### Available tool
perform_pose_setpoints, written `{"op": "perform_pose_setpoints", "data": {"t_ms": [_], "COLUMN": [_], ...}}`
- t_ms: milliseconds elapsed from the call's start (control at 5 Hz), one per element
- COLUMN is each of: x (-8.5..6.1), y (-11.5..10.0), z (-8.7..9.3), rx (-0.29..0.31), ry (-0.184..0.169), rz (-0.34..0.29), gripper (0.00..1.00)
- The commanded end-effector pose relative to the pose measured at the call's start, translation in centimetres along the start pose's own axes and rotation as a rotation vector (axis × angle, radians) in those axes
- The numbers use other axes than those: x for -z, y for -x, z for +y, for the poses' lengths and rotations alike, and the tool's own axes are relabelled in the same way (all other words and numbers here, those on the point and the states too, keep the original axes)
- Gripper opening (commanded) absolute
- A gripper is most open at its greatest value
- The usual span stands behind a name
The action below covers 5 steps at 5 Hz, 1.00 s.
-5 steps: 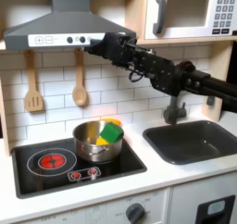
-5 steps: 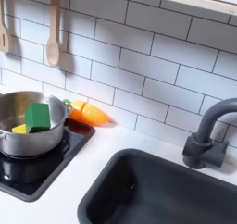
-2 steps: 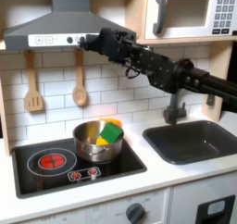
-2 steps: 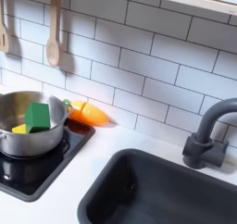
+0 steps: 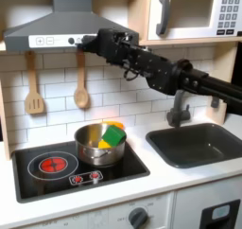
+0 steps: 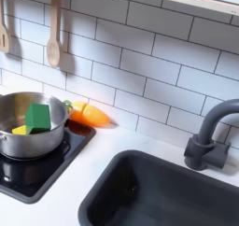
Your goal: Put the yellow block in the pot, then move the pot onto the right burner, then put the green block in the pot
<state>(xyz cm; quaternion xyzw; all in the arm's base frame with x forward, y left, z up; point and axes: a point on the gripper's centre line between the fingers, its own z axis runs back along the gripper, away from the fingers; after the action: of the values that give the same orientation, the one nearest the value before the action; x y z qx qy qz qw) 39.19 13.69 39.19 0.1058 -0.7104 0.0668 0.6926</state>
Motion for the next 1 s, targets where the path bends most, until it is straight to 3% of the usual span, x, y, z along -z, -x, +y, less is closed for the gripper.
{"op": "perform_pose_setpoints", "data": {"t_ms": [0,200,400,600,800], "x": [0.5,0.6,-0.5,-1.9,-3.2], "y": [0.1,0.1,-0.7,-1.8,-2.6], "z": [0.0,-0.1,-0.9,-0.9,-1.7], "rx": [0.004,-0.003,0.012,0.027,-0.103], "ry": [0.006,0.003,-0.012,-0.089,-0.084], "rz": [0.006,0.004,-0.005,0.006,0.012], "gripper": [0.00,0.00,0.00,0.00,0.00]}}
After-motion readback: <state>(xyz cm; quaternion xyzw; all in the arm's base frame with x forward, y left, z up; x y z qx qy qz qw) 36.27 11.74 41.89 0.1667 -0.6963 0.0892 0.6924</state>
